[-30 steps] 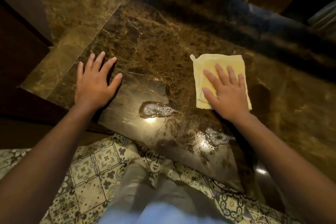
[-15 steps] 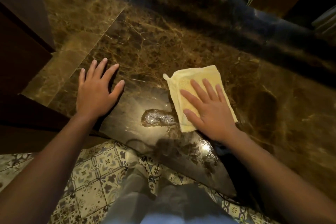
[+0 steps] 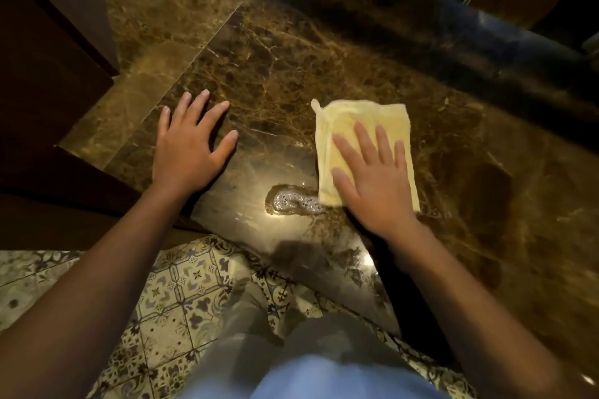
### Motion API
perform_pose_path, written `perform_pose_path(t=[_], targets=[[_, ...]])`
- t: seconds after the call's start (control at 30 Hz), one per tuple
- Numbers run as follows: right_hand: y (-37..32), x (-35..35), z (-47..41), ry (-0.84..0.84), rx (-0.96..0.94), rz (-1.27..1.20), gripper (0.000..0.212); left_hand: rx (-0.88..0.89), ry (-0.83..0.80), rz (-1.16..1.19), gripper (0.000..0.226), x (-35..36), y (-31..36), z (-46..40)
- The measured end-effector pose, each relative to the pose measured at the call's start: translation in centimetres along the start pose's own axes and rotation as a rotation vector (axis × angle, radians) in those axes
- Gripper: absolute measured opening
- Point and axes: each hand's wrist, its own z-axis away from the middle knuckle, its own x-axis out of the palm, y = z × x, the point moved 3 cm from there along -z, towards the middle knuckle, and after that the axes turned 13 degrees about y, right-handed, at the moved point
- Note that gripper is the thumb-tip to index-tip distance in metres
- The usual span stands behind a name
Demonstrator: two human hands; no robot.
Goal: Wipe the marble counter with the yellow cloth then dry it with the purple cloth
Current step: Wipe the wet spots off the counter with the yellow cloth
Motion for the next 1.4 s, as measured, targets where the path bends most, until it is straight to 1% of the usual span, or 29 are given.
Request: perform_pose_path(t=[0.07, 0.13, 0.27, 0.37, 0.43, 0.53, 0.67, 0.73, 0.8, 0.87, 0.93, 1.03, 1.1, 1.17, 1.27, 1.4], targets=[[-0.3, 0.1, 4.1, -0.013, 0.015, 0.014, 0.062, -0.003, 0.011, 0.009, 0.062, 0.0, -0.1, -0.2], [-0.5, 0.4, 4.6, -0.039, 0.054, 0.035, 0.064, 0.003, 0.015, -0.003, 0.063, 0.0, 0.0, -0.1], [-0.2, 0.5, -2.0, -0.012, 0.053, 0.055, 0.068, -0.001, -0.006, -0.010, 0.062, -0.2, 0.3, -0.1], [0.6, 0.5, -7.7, 0.001, 0.124, 0.020, 0.064, -0.006, -0.014, -0.006, 0.063, -0.3, 0.4, 0.0], [0.2, 0.7, -8.8, -0.001, 0.169, 0.007, 0.063, -0.012, -0.026, 0.005, 0.064, -0.4, 0.3, 0.1], [-1.6, 0.9, -5.1, 0.019, 0.177, 0.012, 0.063, -0.007, -0.045, 0.008, 0.064, -0.6, 0.4, 0.0], [-5.6, 1.0, 5.2, 0.061, 0.162, 0.013, 0.064, 0.041, -0.100, 0.002, 0.063, -0.2, 0.0, -0.1], [-6.9, 1.2, 9.1, 0.038, 0.176, 0.014, 0.065, 0.134, -0.168, -0.014, 0.065, -0.3, -1.1, -0.3], [-7.2, 1.5, 10.6, 0.018, 0.201, 0.042, 0.065, 0.257, -0.208, -0.012, 0.069, -0.9, -3.0, -0.3], [-7.3, 1.6, 9.5, 0.034, 0.239, 0.075, 0.065, 0.317, -0.189, -0.008, 0.068, -1.5, -4.7, -0.1], [-7.0, 1.7, 6.5, 0.066, 0.293, 0.087, 0.065, 0.287, -0.162, -0.007, 0.064, -1.6, -5.5, 0.0], [-6.0, 1.7, 0.6, 0.090, 0.418, 0.073, 0.064, 0.264, -0.169, -0.003, 0.065, -1.4, -5.4, 0.1], [-6.1, 1.7, -3.1, 0.086, 0.505, 0.051, 0.063, 0.270, -0.160, 0.017, 0.066, -1.4, -5.5, 0.1], [-7.5, 1.9, -4.8, 0.066, 0.562, 0.027, 0.063, 0.277, -0.154, 0.035, 0.065, -1.4, -5.7, 0.0], [-11.9, 2.8, -1.7, 0.061, 0.505, 0.036, 0.061, 0.282, -0.159, 0.048, 0.066, -1.3, -5.8, 0.0], [-16.6, 3.3, 7.8, 0.105, 0.384, 0.020, 0.061, 0.289, -0.138, 0.056, 0.067, -1.2, -6.0, 0.0]])
